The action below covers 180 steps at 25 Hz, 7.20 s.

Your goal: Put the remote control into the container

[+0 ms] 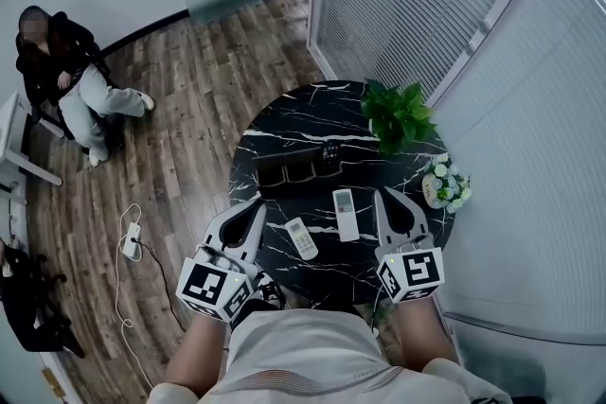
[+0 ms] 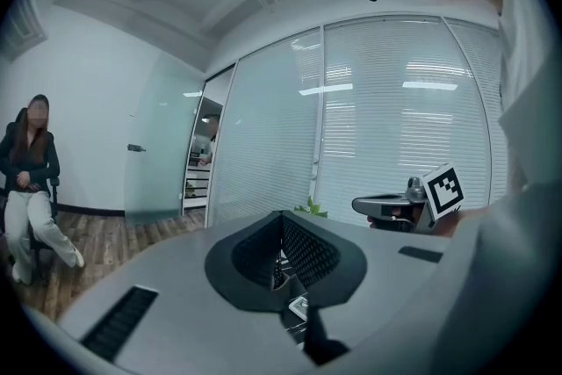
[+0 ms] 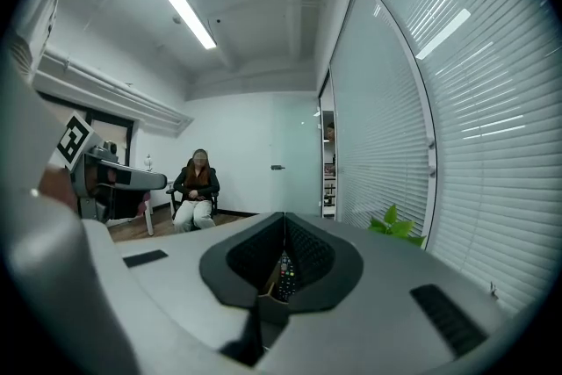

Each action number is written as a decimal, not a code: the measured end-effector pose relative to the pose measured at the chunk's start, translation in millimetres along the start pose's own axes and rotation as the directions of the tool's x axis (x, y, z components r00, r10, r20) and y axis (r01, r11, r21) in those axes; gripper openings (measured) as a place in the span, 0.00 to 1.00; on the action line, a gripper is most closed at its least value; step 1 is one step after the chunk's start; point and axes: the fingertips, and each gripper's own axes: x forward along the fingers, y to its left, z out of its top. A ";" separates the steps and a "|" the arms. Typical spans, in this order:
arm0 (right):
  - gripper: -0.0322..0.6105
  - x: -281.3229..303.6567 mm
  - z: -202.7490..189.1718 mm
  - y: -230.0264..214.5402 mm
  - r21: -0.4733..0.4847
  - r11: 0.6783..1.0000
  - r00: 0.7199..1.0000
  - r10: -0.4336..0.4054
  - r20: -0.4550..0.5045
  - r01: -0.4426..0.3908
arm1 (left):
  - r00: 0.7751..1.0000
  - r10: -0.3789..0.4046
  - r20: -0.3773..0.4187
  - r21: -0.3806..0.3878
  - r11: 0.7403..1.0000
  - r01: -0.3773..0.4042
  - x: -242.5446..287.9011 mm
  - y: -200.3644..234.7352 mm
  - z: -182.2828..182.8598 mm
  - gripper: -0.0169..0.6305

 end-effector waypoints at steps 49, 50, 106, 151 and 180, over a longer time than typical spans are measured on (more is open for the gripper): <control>0.51 123.6 -351.9 -28.3 0.109 0.981 0.367 0.044 -0.929 0.158 | 0.986 0.091 -0.143 -0.120 0.987 -0.108 -18.4 59.9 -74.5 0.04; 0.50 124.3 -352.7 -28.8 0.106 0.981 0.363 0.041 -0.931 0.162 | 0.986 0.088 -0.142 -0.121 0.987 -0.105 -18.1 60.2 -74.4 0.04; 0.45 196.6 -92.4 60.1 0.051 0.999 0.997 0.021 -0.071 -0.017 | 0.985 0.106 -0.136 -0.154 0.980 -0.127 -48.8 88.5 -76.2 0.04; 0.14 71.8 -90.8 30.4 0.030 0.997 0.979 0.070 -0.189 -0.066 | 0.998 -0.011 -0.054 -0.129 0.992 0.004 -19.3 18.2 -38.5 0.04; 0.07 23.7 -31.9 22.3 -0.003 0.998 0.998 0.060 -0.035 -0.060 | 1.000 0.018 -0.006 -0.036 0.999 -0.018 -19.6 -4.7 -11.7 0.04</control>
